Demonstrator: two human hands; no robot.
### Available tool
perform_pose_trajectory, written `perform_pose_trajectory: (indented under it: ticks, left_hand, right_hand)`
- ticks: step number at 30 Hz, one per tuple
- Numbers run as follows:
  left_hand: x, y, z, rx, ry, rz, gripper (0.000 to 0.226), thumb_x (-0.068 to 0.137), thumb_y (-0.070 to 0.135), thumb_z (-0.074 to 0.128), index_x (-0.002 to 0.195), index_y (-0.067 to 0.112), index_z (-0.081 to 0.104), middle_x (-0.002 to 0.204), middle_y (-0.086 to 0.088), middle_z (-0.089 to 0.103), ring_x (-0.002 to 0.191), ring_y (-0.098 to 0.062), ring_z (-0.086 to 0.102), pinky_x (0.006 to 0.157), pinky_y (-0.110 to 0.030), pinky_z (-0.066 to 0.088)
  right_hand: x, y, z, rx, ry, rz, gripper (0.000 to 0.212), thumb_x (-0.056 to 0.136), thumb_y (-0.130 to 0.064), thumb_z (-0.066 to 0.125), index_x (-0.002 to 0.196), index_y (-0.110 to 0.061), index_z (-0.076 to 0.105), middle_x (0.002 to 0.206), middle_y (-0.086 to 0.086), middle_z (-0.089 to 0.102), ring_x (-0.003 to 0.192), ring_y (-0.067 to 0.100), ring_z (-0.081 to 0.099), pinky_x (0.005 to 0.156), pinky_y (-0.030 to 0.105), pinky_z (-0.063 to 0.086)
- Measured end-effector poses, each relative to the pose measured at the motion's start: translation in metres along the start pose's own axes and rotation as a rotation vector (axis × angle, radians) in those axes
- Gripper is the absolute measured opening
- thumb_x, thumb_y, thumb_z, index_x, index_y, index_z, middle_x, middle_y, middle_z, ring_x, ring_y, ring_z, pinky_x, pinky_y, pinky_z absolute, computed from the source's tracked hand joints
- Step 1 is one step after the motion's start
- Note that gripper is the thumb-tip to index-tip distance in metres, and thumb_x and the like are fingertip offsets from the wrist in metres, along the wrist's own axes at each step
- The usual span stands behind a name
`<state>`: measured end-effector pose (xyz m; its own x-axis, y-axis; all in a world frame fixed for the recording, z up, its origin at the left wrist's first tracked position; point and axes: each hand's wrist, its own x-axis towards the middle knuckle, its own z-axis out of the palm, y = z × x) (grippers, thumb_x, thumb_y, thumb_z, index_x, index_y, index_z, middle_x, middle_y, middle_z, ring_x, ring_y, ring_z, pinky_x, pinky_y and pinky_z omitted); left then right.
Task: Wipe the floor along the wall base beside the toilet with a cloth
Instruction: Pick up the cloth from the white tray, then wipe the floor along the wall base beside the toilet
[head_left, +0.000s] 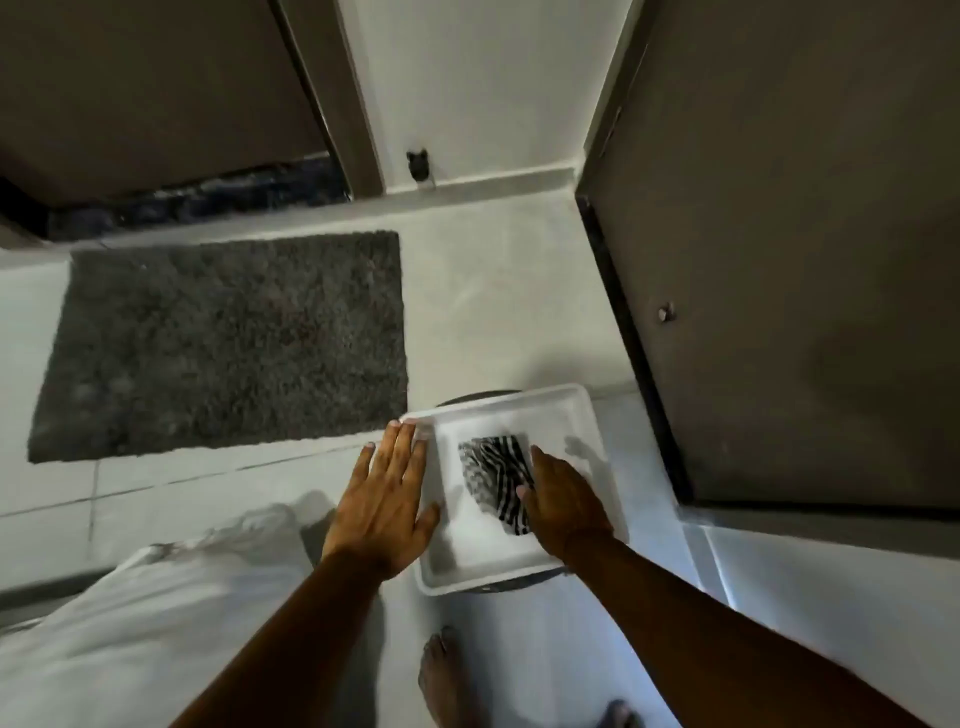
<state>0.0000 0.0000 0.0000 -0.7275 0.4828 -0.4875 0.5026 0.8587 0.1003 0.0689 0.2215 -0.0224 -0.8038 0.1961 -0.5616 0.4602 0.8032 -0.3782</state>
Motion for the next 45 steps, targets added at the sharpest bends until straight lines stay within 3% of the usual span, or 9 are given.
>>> perform_pose_trajectory:
  ticks: [7,14,18,22,26,30,35,40,45]
  left_hand:
    - [0.031,-0.002,0.064,-0.02,0.025,0.056,0.089,0.081,0.068,-0.025,0.151,0.012,-0.022,0.162,-0.01,-0.028,0.151,-0.025,-0.027,0.127,-0.044,-0.01]
    - [0.041,0.007,0.069,-0.055,0.043,0.05,0.081,0.089,0.062,-0.007,0.151,0.012,-0.023,0.165,-0.014,-0.025,0.154,-0.027,-0.025,0.128,-0.043,-0.009]
    - [0.036,0.01,0.057,-0.03,0.041,0.057,0.083,0.09,0.061,-0.005,0.154,0.01,-0.019,0.165,-0.015,-0.025,0.153,-0.028,-0.025,0.128,-0.044,-0.009]
    - [0.025,0.028,0.035,-0.047,0.073,0.084,0.085,0.09,0.06,0.0,0.157,0.009,-0.01,0.165,-0.013,-0.023,0.152,-0.026,-0.025,0.126,-0.042,-0.01]
    - [0.0,0.071,0.016,-0.145,0.13,0.168,0.081,0.094,0.058,0.01,0.157,0.009,-0.005,0.168,-0.014,-0.012,0.156,-0.029,-0.013,0.129,-0.049,0.002]
    - [-0.036,0.133,0.029,-0.212,0.227,0.308,0.078,0.099,0.052,0.025,0.161,0.008,0.008,0.17,-0.015,-0.001,0.158,-0.032,0.0,0.13,-0.047,0.006]
    - [-0.075,0.204,0.121,-0.196,0.182,0.491,0.072,0.098,0.043,0.041,0.156,0.002,0.03,0.167,-0.018,0.02,0.155,-0.037,0.019,0.127,-0.047,0.017]
    - [-0.059,0.251,0.274,-0.135,0.044,0.541,0.075,0.097,0.044,0.04,0.158,0.005,0.024,0.169,-0.017,0.016,0.158,-0.033,0.014,0.127,-0.042,0.014]
    - [0.01,0.275,0.397,-0.069,-0.001,0.56,0.077,0.095,0.044,0.037,0.158,0.001,0.023,0.168,-0.019,0.019,0.156,-0.036,0.017,0.125,-0.049,0.025]
  right_hand:
    - [0.043,0.006,0.062,0.192,0.137,0.233,0.06,0.087,-0.039,0.062,0.136,-0.013,0.041,0.134,0.015,0.047,0.121,0.034,0.045,0.099,0.046,0.043]
    - [0.063,0.002,0.068,0.405,0.06,0.304,0.043,0.078,-0.031,0.076,0.114,-0.013,0.06,0.114,0.013,0.069,0.105,0.034,0.064,0.091,0.044,0.054]
    - [0.058,0.005,0.057,0.388,0.094,0.275,0.043,0.081,-0.032,0.072,0.115,-0.008,0.059,0.115,0.016,0.064,0.106,0.035,0.062,0.091,0.044,0.053]
    - [0.027,0.007,0.037,0.407,0.234,0.218,0.034,0.091,-0.028,0.06,0.114,-0.007,0.049,0.109,0.017,0.066,0.101,0.036,0.063,0.084,0.043,0.053]
    - [-0.034,0.023,0.015,0.528,0.477,0.153,0.029,0.091,-0.03,0.058,0.115,-0.016,0.05,0.107,0.006,0.068,0.096,0.024,0.065,0.078,0.038,0.056]
    - [-0.102,0.076,0.022,0.64,0.679,0.283,0.026,0.083,-0.045,0.06,0.103,-0.033,0.048,0.092,-0.001,0.069,0.079,0.016,0.068,0.063,0.034,0.06]
    - [-0.184,0.191,0.101,0.608,0.668,0.645,0.019,0.082,-0.031,0.062,0.084,-0.032,0.043,0.071,-0.003,0.064,0.058,0.018,0.064,0.053,0.04,0.056]
    - [-0.236,0.332,0.224,0.324,0.617,0.945,0.033,0.072,-0.003,0.059,0.085,-0.027,0.041,0.089,0.005,0.056,0.069,0.037,0.06,0.054,0.033,0.04]
    - [-0.22,0.43,0.32,0.275,0.662,1.08,0.031,0.074,-0.003,0.063,0.093,-0.023,0.05,0.104,0.01,0.057,0.079,0.038,0.061,0.058,0.033,0.038]
